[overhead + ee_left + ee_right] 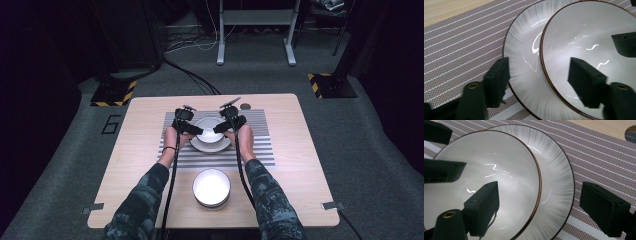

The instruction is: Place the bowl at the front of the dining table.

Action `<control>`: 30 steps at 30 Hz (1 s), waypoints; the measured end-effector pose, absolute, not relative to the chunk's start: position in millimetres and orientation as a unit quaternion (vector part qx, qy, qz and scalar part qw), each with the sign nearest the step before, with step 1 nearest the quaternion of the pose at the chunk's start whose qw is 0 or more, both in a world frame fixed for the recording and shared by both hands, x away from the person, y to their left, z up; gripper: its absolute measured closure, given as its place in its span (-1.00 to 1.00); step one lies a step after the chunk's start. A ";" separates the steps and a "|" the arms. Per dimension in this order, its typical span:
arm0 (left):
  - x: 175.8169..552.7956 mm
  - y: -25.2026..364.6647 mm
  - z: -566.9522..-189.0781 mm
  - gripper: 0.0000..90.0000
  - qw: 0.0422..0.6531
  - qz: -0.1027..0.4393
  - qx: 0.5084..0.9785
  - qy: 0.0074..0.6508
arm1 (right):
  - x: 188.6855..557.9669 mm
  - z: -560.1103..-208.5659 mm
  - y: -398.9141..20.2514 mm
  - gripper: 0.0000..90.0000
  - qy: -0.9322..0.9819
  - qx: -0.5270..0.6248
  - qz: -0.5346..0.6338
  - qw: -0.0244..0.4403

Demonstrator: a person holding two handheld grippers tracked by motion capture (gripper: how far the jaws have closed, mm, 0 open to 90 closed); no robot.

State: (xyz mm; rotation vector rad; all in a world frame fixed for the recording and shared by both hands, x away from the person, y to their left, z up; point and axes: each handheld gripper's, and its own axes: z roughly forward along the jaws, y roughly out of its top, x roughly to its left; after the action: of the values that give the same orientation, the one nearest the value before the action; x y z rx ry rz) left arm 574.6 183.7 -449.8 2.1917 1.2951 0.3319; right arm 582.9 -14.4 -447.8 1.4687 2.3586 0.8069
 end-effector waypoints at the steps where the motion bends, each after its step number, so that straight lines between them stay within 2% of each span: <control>1: 573.8 183.9 -448.9 -0.37 0.285 0.123 0.818 0.483 | 582.0 -446.0 -13.8 -0.71 0.809 0.503 0.276 0.126; 5: 571.1 186.4 -444.4 -0.63 0.290 0.123 0.818 0.481 | 576.2 -438.9 -10.4 -0.88 0.816 0.492 0.276 0.128; 11: 564.1 190.6 -438.2 -0.77 0.297 0.124 0.818 0.476 | 569.5 -432.1 -11.3 -1.00 0.824 0.476 0.282 0.128; 16: 557.0 194.9 -431.6 -0.92 0.300 0.127 0.821 0.469 | 559.7 -421.7 -18.9 -1.00 0.823 0.470 0.292 0.128; 30: 539.0 205.3 -422.7 -0.98 0.307 0.133 0.827 0.452 | 533.2 -409.6 -41.3 -1.00 0.822 0.452 0.316 0.140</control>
State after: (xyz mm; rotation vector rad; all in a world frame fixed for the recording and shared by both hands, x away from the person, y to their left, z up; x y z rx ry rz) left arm 539.0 205.3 -422.7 2.1877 1.1952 0.3518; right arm 533.2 -41.3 -409.6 1.3043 2.3756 0.9133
